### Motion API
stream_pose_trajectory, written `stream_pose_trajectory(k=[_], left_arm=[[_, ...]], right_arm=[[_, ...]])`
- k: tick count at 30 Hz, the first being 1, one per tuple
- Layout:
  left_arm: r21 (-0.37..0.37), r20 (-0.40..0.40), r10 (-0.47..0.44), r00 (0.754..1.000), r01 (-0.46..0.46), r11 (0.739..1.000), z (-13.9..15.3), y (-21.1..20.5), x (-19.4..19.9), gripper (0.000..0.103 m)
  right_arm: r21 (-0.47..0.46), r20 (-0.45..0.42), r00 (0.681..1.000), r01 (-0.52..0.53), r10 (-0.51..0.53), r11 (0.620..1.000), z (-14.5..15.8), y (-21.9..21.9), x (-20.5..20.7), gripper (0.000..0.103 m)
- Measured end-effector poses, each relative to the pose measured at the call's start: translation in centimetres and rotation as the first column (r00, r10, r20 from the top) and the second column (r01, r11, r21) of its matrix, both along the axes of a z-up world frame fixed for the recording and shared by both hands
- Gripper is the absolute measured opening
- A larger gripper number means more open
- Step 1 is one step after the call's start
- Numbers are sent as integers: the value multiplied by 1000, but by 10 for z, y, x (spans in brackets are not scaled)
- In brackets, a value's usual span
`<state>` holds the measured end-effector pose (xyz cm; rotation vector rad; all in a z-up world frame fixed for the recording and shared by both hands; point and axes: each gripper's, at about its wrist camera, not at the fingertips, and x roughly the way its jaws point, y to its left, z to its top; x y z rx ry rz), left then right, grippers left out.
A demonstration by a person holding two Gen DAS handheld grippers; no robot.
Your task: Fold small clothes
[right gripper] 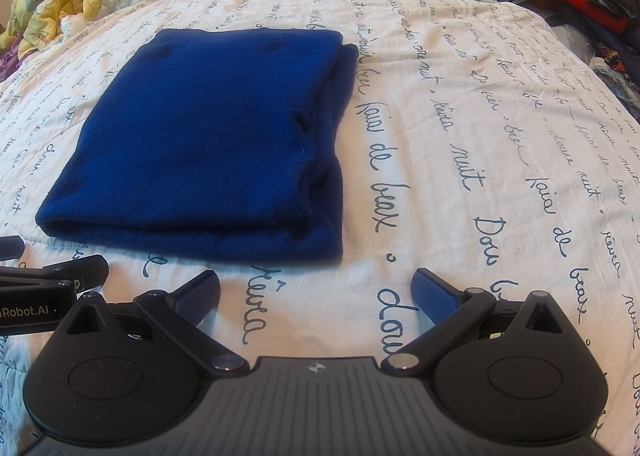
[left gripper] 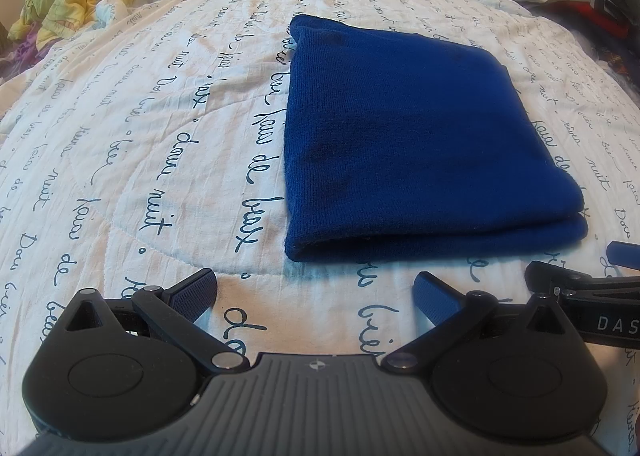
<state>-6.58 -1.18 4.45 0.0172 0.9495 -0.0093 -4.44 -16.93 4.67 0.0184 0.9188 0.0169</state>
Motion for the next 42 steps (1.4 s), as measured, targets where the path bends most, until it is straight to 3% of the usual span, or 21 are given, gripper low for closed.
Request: stream_pose_trajectory(k=[42], left_arm=[[0,-11,-1,1000,1,1000,1,0,2,103]], right_arm=[[0,-1,1000,0,0,1000,0,1,0,103]])
